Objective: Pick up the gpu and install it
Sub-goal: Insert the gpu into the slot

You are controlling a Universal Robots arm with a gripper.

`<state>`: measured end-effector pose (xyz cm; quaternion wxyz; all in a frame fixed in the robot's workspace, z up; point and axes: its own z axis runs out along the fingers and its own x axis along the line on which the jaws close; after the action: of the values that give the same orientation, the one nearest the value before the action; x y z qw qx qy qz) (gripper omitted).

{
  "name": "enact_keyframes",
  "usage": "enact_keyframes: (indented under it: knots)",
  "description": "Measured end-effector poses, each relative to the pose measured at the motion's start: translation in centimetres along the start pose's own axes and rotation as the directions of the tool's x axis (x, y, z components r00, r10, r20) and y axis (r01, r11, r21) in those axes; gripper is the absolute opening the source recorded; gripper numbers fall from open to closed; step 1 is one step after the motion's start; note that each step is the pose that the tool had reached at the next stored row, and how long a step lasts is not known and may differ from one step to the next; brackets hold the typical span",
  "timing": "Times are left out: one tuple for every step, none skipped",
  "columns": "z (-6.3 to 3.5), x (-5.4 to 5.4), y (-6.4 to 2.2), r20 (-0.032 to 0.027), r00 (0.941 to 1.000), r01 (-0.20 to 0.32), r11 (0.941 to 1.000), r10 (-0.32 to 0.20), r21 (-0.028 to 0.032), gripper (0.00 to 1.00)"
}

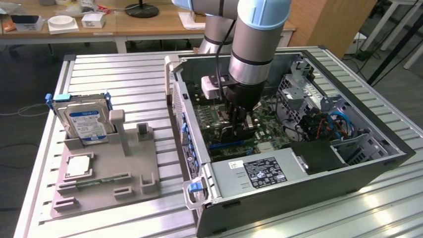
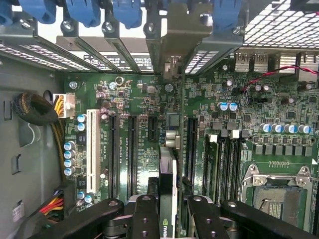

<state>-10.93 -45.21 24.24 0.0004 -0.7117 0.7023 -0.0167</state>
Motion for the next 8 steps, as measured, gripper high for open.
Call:
enact_keyframes:
  knots:
    - [0.03,0.00,0.00,0.0001,1.0000,0.001,1.0000,-0.001,0.0008,0.27]
    - [0.07,0.00,0.00,0.0001,1.0000,0.003,1.0000,-0.003,0.0016,0.27]
    - [0.10,-0.01,0.00,0.0000,1.0000,0.004,1.0000,-0.004,0.0019,0.27]
    - [0.11,0.00,0.00,-0.0001,1.0000,0.005,1.0000,-0.005,0.0020,0.27]
    - [0.14,-0.01,0.00,0.0000,1.0000,0.006,1.0000,-0.006,0.0022,0.27]
    - [0.15,0.00,0.00,-0.0001,1.0000,0.007,1.0000,-0.007,0.0022,0.27]
    - [0.17,-0.01,0.00,-0.0001,1.0000,0.007,1.0000,-0.007,0.0022,0.27]
    - [0.19,-0.01,0.01,0.0001,1.0000,0.008,1.0000,-0.008,0.0023,0.27]
